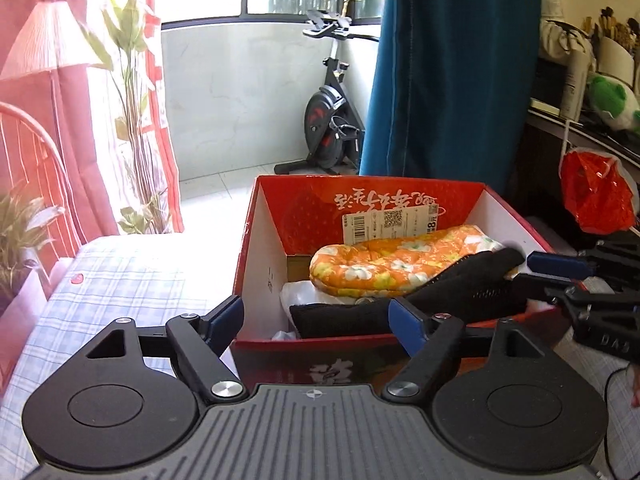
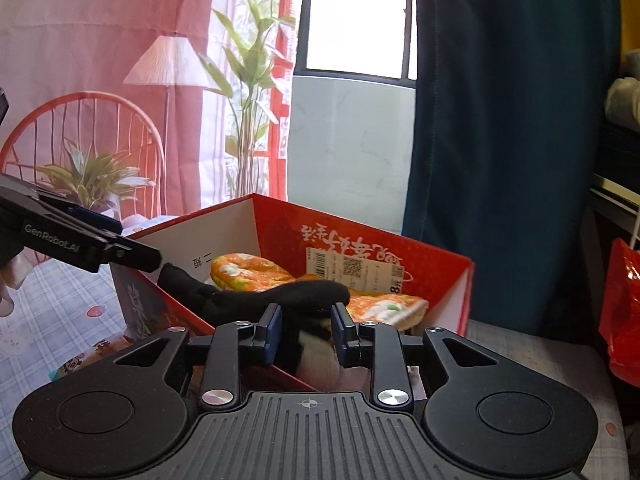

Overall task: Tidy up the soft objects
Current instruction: 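Lift the black gloves into the red box and open both tools, then grasp the panda-printed bread package with the left tool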

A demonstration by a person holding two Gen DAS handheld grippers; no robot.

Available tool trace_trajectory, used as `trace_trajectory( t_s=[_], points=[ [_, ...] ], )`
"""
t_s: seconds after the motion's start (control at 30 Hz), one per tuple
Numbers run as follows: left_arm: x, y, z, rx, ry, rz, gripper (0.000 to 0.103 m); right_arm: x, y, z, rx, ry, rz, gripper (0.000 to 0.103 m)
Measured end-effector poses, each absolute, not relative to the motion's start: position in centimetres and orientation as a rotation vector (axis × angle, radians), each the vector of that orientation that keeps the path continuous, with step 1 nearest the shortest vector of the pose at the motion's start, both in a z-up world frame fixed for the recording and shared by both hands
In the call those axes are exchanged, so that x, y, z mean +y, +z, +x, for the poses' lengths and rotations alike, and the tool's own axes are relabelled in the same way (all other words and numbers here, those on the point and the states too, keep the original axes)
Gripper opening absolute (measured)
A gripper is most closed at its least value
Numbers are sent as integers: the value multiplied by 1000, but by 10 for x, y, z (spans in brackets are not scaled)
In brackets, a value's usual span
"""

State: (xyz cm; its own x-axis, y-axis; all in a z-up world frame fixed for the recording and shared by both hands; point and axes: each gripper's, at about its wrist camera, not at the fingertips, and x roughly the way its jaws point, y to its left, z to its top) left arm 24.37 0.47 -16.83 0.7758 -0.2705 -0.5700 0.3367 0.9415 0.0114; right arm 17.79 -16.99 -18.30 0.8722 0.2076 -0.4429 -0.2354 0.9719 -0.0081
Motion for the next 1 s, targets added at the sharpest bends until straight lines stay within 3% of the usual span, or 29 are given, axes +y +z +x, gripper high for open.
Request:
trace_trajectory(
  t_s=[0.5,1.0],
  points=[
    [15,-184,191,633,-397,151,83,-180,-187,120,429,250,-4,34],
    [61,-241,215,878,-393,-93,77,-115,-241,104,598,409,-44,45]
  ],
)
